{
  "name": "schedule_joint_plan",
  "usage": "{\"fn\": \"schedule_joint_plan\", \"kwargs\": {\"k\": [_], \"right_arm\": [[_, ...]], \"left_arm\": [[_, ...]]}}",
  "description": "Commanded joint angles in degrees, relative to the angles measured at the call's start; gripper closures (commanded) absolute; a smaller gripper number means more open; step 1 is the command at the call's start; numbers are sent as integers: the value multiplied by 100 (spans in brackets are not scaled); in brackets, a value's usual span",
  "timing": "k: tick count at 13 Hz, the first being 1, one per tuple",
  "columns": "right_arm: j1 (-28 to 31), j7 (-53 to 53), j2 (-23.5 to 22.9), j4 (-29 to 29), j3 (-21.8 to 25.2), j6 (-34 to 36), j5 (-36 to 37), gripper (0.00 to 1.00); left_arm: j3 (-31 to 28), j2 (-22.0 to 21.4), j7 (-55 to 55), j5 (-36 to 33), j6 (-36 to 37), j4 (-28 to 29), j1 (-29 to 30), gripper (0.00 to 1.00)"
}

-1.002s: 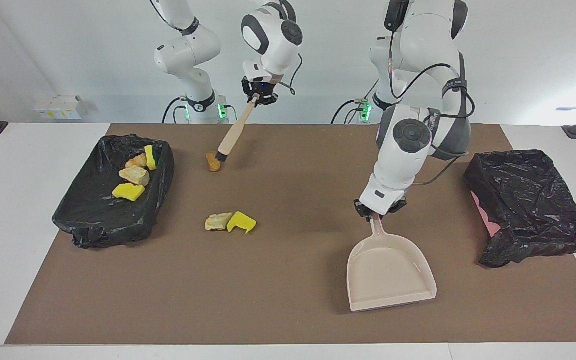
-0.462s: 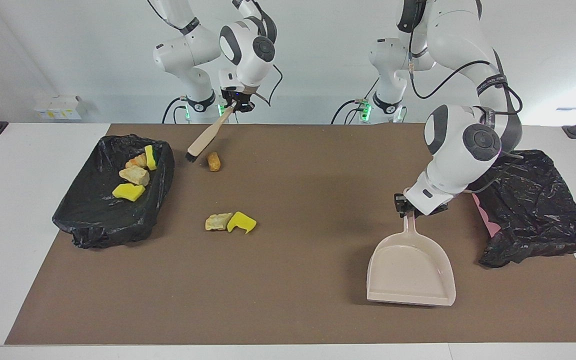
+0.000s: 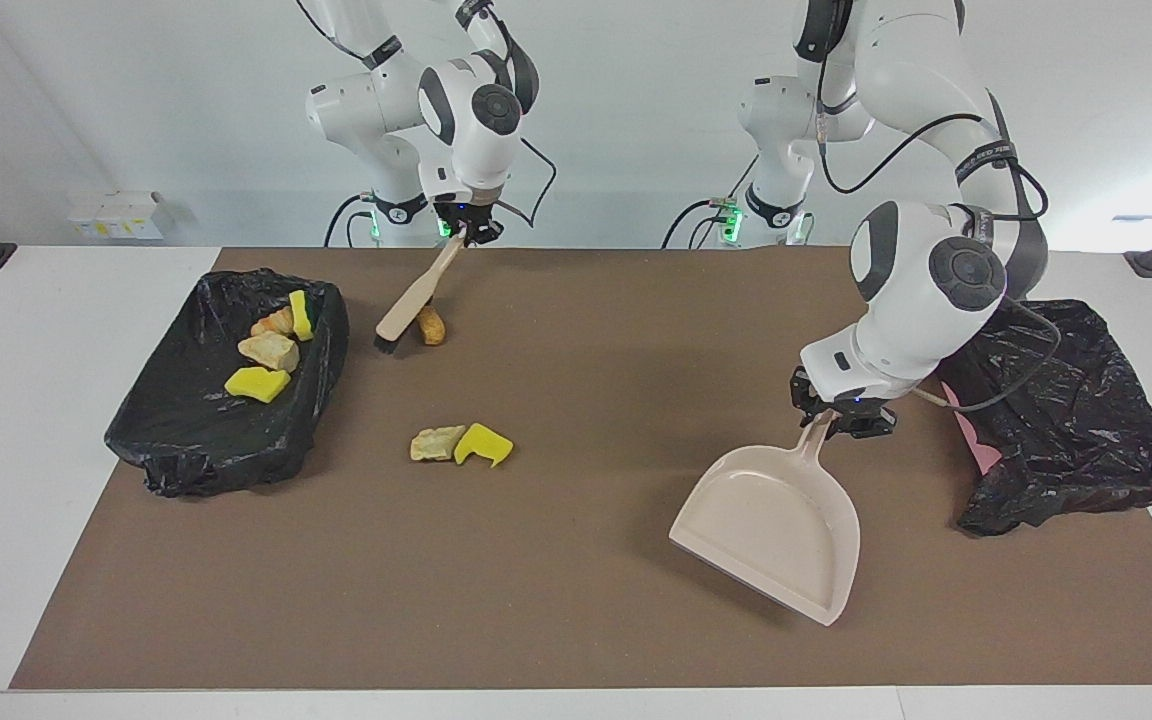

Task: Sweep and dump trash in bin
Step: 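Move the dustpan with the left gripper while the right gripper grasps the brush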

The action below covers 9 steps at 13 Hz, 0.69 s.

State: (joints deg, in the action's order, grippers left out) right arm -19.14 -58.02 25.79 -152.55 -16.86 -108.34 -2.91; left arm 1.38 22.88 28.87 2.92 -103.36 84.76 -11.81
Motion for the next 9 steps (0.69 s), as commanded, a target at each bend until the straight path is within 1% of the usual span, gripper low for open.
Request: {"fn": "schedule_joint_plan", "kwargs": {"k": [1, 2, 3, 4, 5, 6, 7, 8, 9], "right_arm": [[332, 344, -774, 23, -63, -1018, -263, 100], [384, 387, -951, 163, -63, -1362, -263, 100], [541, 414, -1301, 495, -63, -1513, -263, 100], [795, 606, -1731, 942, -63, -1619, -280, 100], [972, 773, -2257, 1355, -63, -1777, -263, 100], [1026, 801, -2715, 1612, -63, -2048, -263, 100], [1026, 792, -2990, 1736, -63, -2373, -254, 100], [1026, 783, -3088, 1833, -63, -2498, -254, 100], [957, 783, -3115, 1947, -72, -2438, -254, 100]], "left_arm": [[-24, -169, 1134, -98, 97, 128, -50, 100], [-24, -195, 1521, -159, 114, 189, -58, 100], [-15, -257, 1838, -299, 106, 268, -67, 100], [11, -275, 2303, -579, 114, 312, -137, 100], [11, -353, 2803, -782, 106, 417, -259, 100], [11, -476, 3008, -836, 106, 618, -304, 100], [11, -608, 3089, -984, 36, 873, -418, 100], [11, -765, 3307, -1203, -147, 1154, -619, 100], [11, -976, 3466, -1345, -419, 1565, -795, 100]]}}
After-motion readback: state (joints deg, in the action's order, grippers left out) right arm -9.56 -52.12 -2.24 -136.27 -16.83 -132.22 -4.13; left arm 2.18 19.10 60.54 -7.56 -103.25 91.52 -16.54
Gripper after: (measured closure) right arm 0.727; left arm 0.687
